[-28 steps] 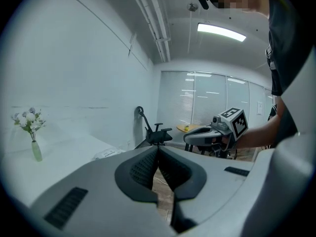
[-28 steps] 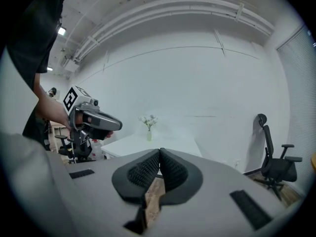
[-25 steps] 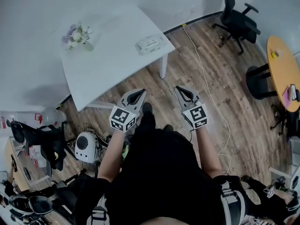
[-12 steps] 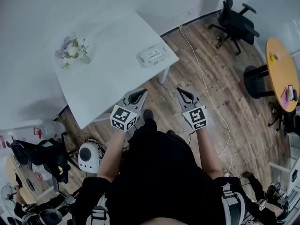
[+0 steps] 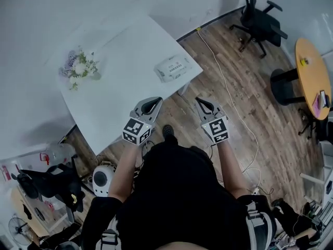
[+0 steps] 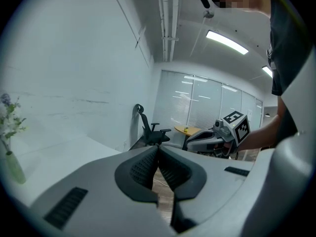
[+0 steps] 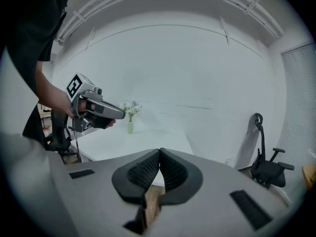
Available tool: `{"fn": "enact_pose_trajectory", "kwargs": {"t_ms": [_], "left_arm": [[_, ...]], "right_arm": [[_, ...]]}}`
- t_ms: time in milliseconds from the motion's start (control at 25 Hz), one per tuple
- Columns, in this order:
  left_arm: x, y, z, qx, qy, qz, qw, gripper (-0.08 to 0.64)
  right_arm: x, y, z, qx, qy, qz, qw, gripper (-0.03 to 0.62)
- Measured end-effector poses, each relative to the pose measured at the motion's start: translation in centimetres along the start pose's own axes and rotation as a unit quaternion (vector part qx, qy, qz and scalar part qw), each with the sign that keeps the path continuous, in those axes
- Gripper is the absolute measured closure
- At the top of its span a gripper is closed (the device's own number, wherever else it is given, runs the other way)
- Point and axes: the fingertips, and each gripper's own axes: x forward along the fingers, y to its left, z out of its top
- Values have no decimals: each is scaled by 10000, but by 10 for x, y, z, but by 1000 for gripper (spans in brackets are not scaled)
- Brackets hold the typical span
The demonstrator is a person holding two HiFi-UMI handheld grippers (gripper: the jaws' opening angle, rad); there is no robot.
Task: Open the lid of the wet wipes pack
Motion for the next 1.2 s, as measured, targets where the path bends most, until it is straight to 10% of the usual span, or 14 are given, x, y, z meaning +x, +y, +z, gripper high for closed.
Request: {"fn": "enact_pose_trajectory", "kwargs": {"t_ms": [600, 1200], "left_arm": [[-3, 51, -4, -109, -90, -191, 9997, 537], [15, 78, 0, -240, -15, 464, 9986, 537]], "right_arm": [[39, 16, -1, 120, 148, -228, 9996, 577], [74, -21, 4, -193, 233, 392, 9988, 577]]}}
